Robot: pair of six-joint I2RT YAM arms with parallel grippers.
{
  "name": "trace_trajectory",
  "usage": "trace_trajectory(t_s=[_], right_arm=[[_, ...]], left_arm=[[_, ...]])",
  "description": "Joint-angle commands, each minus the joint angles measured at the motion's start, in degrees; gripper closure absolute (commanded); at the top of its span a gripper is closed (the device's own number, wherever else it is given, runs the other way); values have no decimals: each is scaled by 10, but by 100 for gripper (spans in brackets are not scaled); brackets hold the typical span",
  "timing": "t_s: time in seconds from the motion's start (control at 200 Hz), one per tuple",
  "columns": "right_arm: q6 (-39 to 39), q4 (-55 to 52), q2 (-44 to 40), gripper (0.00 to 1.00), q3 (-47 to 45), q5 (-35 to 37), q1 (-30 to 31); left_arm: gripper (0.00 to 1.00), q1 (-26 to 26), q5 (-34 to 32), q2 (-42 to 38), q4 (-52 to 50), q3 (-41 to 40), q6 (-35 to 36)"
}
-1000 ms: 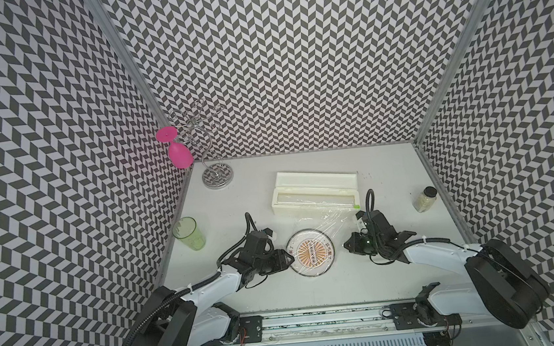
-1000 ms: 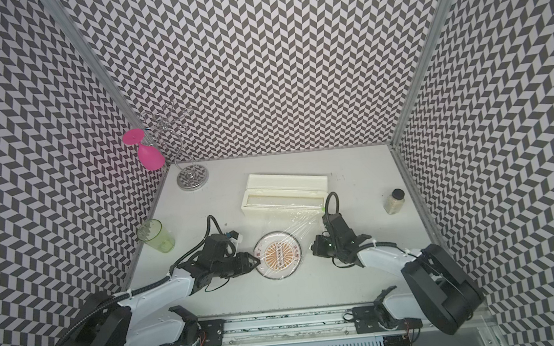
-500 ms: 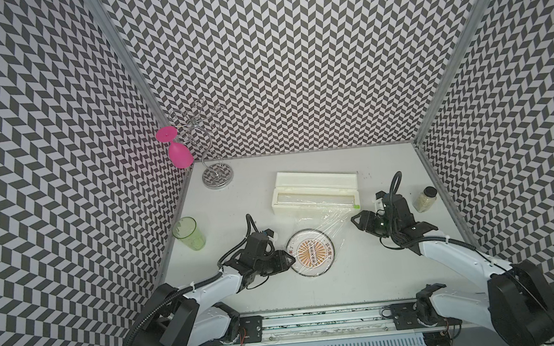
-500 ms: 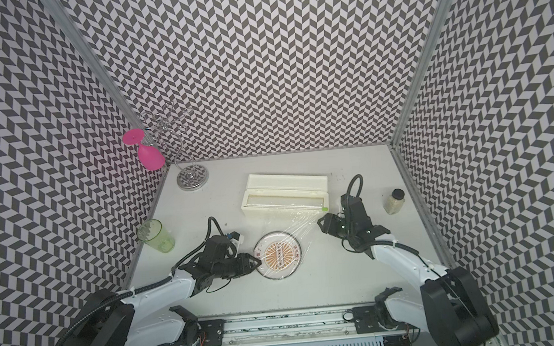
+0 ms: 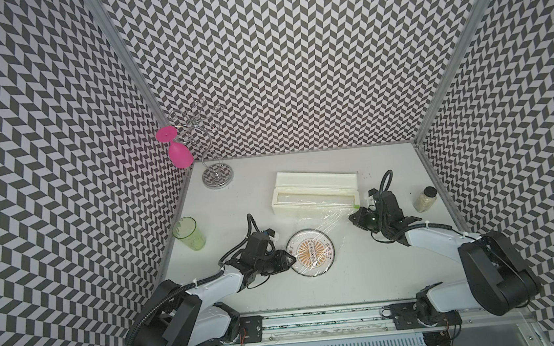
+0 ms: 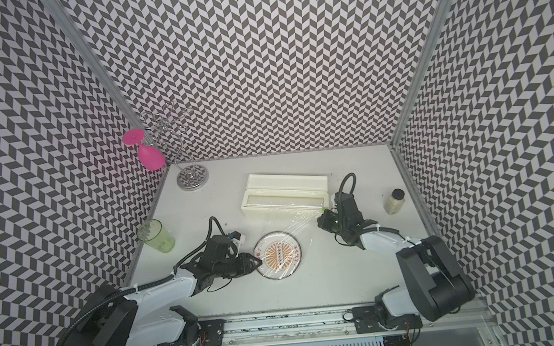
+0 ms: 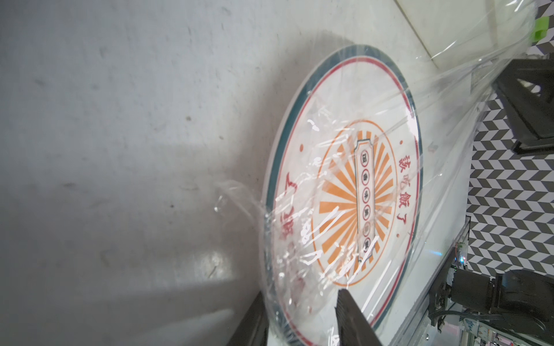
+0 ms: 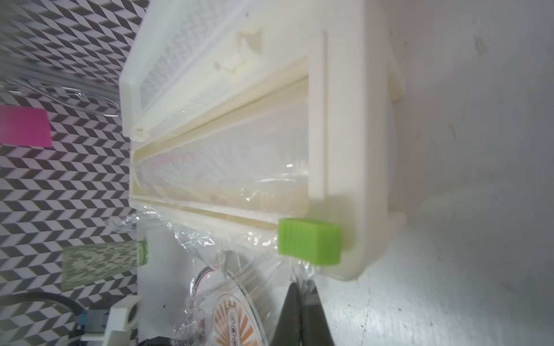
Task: Wrap the plate with plastic wrap
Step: Tear off the plastic wrap from the plastic wrap cutting box.
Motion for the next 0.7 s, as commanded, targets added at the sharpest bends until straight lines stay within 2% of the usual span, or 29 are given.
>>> trace_trajectory(t_s=[0.0,0.105,0.195,0.376,0.471,0.566,0.696], right_arm=[[29,41,21,100,-32,21,41],[50,36,56,100,-48,40,75],[66,43,73,100,-57,48,80],[42,-2,89,100,-14,65,78],[29,-8,52,87,-13,56,77],[-1,-42,16,67,-4,28,59],[-15,-90,-40,56,2,12,37]], left_arm=[[61,-5,-4,11,-12,-10,-3],[63,-5,-2,16,-5,-12,-4],[65,-6,1,20,-2,-13,-4],[68,-7,3,21,-5,-10,-3],[69,-7,0,8,-15,-8,-3],[69,-7,-5,-2,-21,-8,-4],[70,-6,-5,5,-17,-9,-4]])
